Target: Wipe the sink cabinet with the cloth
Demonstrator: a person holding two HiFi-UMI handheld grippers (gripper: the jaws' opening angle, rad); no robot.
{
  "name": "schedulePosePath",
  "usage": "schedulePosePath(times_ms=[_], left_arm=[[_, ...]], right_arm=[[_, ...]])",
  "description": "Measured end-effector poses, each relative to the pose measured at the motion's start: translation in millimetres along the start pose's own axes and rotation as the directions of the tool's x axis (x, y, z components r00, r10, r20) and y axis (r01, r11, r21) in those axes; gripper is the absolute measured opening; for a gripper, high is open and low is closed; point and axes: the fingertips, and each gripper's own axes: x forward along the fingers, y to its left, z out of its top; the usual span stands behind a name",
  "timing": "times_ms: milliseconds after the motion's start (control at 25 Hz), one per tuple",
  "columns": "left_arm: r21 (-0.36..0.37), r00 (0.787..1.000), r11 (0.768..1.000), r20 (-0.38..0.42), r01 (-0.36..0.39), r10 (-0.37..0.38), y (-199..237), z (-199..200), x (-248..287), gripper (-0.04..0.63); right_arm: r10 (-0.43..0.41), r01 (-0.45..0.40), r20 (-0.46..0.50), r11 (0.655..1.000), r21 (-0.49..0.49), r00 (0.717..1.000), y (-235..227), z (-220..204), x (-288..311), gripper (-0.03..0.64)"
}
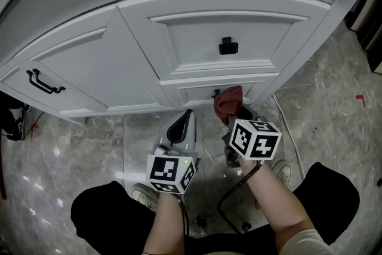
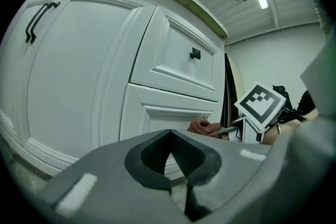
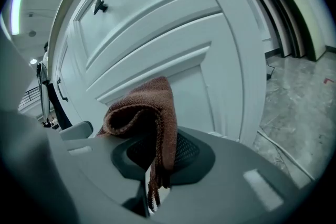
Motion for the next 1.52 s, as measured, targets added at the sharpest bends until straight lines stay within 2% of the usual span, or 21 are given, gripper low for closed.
schedulePosePath(times_ms=[120, 320, 480, 760, 1080, 1240, 1520], left_arm=[[0.005, 1.000, 1.000, -0.014, 0.015, -0.015, -8, -5, 6, 0.000], [0.010, 0.999, 1.000, -0.029, 0.026, -0.025, -14, -11, 15, 0.000], [-0.001, 0.999, 1.000, -0.025, 0.031, -0.031, -21, -11, 25, 0.000], [-0.005, 0.996, 0.997, -0.037, 0.083, -0.083, -54, -19, 43, 0.000], [-0.002, 0.994, 0.997, -0.070, 0.080, -0.080, -59, -30, 43, 0.000], [-0.001, 0.995, 0.998, -0.081, 0.058, -0.058, -43, -35, 36, 0.000], [-0.029, 0.994, 0.998, -0.102, -0.050, 0.047, 11, -48, 8, 0.000]], right_arm=[[-0.033, 0.033, 0.014, 0.999, 0.038, 0.999, -19, 7, 4, 0.078], [-0.021, 0.020, 0.017, 0.998, 0.067, 1.000, -23, 13, 8, 0.078], [-0.039, 0.038, 0.025, 0.997, 0.065, 0.999, -37, 18, 0, 0.078], [-0.082, 0.080, 0.052, 0.996, 0.043, 0.995, -70, 29, -22, 0.080], [-0.165, 0.163, 0.055, 0.986, 0.040, 0.985, -105, 30, -39, 0.078], [-0.161, 0.162, 0.019, 0.986, -0.038, 0.987, -90, 11, -31, 0.078], [-0.037, 0.020, -0.104, 0.988, -0.156, 0.994, -9, -49, 22, 0.078]])
